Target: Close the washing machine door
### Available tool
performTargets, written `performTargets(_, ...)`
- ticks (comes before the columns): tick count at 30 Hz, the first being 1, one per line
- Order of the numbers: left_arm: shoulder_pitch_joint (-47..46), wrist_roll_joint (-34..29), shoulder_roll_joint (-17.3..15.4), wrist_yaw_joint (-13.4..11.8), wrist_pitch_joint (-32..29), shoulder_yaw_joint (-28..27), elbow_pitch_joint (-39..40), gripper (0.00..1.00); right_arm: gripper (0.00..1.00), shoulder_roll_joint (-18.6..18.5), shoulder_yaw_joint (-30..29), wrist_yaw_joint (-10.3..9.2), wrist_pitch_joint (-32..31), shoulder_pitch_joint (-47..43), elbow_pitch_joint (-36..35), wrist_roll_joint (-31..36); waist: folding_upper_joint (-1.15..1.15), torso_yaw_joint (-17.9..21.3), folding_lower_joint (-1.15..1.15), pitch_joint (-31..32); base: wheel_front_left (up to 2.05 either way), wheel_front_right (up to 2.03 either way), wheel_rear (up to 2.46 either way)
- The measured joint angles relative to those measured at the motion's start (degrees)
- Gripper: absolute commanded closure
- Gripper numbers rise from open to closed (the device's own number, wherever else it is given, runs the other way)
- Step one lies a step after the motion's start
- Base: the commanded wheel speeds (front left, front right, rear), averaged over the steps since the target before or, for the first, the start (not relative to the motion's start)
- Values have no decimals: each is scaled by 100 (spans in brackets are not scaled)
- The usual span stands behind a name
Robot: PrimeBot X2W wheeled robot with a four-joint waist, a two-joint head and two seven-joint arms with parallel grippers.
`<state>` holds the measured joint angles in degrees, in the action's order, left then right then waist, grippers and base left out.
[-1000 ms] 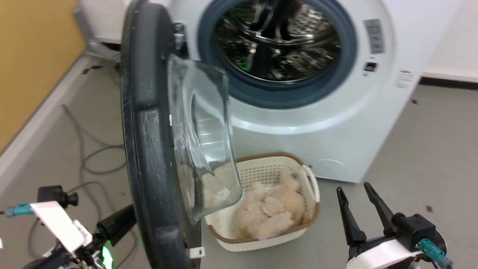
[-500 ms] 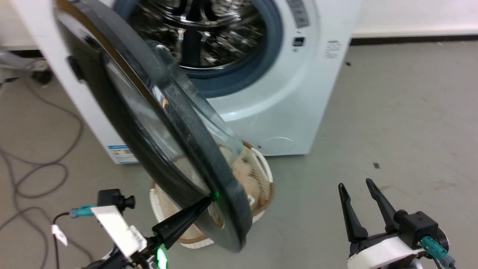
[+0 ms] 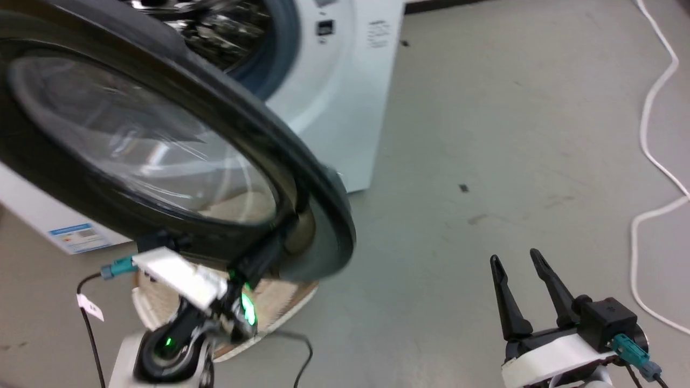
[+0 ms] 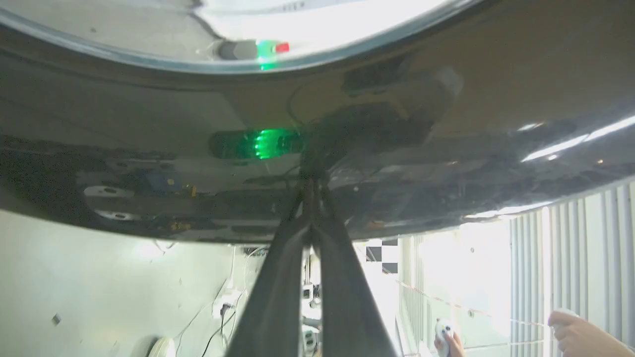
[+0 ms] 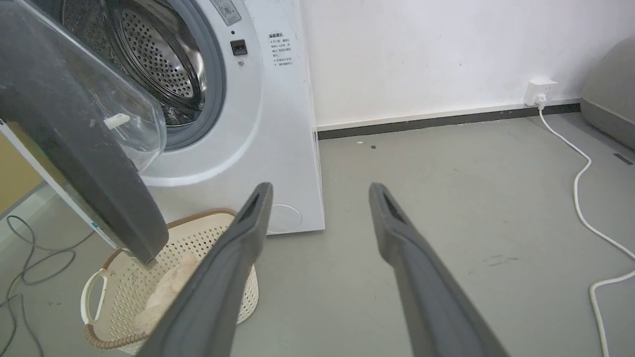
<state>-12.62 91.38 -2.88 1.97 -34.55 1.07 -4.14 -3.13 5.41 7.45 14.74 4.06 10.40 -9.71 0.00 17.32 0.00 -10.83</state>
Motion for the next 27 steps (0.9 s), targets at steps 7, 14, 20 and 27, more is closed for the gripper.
performTargets(7,-890,7,-1,122,1551,211,-877,100,0,1,77,0,0,4,-8,-191,0,361,0,-180,0,0,0)
performTargets(14,-1720,-91,8,375,2544,534,-1711,100,0,1,119,0,0,8,-4,-246,0,504,0,-238,0,0,0)
performTargets(20,-1881,-170,10,477,2764,700,-2137,100,0,1,92,0,0,8,2,-250,0,412,0,-143,0,0,0)
performTargets(27,-1488,-884,-279,524,2832,1255,-1893,100,0,4,13,-1,0,-5,2,-211,0,105,0,58,0,0,0)
